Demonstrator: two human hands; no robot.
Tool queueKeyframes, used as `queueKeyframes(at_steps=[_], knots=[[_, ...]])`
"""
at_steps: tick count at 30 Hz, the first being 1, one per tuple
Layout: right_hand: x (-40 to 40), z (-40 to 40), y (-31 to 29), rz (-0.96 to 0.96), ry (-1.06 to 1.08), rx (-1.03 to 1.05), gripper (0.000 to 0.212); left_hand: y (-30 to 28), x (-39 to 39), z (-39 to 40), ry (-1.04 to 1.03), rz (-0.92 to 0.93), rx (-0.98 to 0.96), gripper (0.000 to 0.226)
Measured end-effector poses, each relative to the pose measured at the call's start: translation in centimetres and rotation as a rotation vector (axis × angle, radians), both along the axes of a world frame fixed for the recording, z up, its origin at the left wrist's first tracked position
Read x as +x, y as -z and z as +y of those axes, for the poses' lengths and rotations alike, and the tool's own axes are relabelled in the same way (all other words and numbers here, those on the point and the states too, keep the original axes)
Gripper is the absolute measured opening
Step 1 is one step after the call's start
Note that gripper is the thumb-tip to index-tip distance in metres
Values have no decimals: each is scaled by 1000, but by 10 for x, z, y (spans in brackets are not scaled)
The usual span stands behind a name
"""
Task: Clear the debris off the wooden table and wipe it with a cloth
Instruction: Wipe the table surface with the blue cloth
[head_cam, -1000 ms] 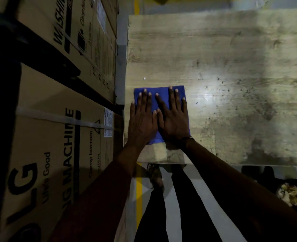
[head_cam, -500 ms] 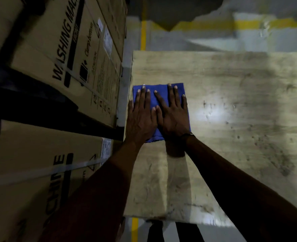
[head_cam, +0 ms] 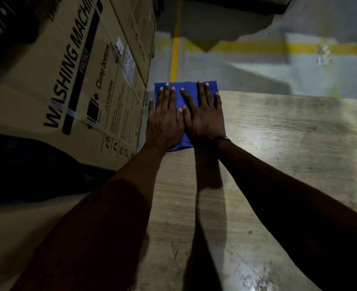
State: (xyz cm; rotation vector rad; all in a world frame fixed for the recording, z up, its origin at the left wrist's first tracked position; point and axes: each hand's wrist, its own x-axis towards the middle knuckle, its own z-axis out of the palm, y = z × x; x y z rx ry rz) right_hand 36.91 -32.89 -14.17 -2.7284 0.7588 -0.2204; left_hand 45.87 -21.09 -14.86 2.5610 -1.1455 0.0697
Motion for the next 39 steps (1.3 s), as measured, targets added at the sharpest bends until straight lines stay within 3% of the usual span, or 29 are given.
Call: queueKeyframes(at_steps=[7, 13, 16, 26, 30, 34, 39], knots=[[1, 0, -2, -2, -4, 37, 66, 2, 2, 6, 51, 79, -97, 61], [-8, 16, -8, 115, -72, -9, 69, -12, -39, 67, -113, 421, -235, 64], [-30, 42, -7, 99, -61, 5, 74, -13, -70, 102, -169, 491, -212, 66], [-145, 146, -15, 128, 44, -23, 80, -17, -165, 199, -109, 475, -227, 64], [-157, 170, -24, 188, 140, 47, 88, -10, -191, 222, -128, 475, -300, 59], [-155, 191, -10, 71, 186, 47, 71, -5, -200, 234, -90, 397, -315, 56], [-185, 219, -9, 33, 149, 11, 69, -4, -201, 237, -84, 278, -314, 58]])
